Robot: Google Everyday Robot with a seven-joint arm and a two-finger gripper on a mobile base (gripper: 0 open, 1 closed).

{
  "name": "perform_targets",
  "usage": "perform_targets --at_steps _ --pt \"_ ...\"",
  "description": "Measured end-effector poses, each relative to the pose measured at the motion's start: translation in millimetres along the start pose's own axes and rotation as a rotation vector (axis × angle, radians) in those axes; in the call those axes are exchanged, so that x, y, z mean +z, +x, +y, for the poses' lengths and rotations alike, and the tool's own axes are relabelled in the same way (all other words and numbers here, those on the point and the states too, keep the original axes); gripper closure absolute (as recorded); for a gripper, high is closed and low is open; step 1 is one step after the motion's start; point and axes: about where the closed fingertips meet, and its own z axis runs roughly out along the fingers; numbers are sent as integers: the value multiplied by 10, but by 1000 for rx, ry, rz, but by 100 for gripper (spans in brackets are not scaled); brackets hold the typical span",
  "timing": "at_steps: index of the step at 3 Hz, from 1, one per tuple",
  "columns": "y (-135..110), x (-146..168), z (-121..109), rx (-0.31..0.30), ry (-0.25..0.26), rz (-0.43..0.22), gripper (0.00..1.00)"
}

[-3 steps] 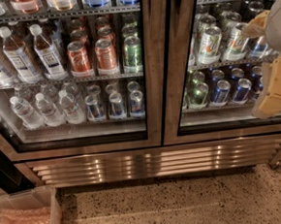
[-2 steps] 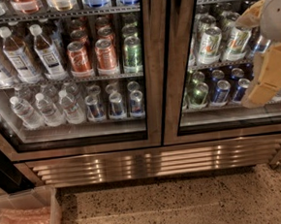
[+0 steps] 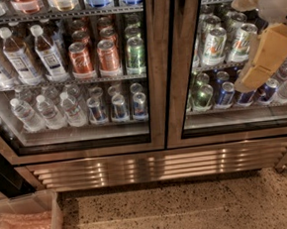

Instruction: Open left fridge door

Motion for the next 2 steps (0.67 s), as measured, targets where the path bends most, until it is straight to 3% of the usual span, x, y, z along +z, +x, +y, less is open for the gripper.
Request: perform_targets --at_steps 2 --pt "-479 80 -472 -67 81 -59 0"
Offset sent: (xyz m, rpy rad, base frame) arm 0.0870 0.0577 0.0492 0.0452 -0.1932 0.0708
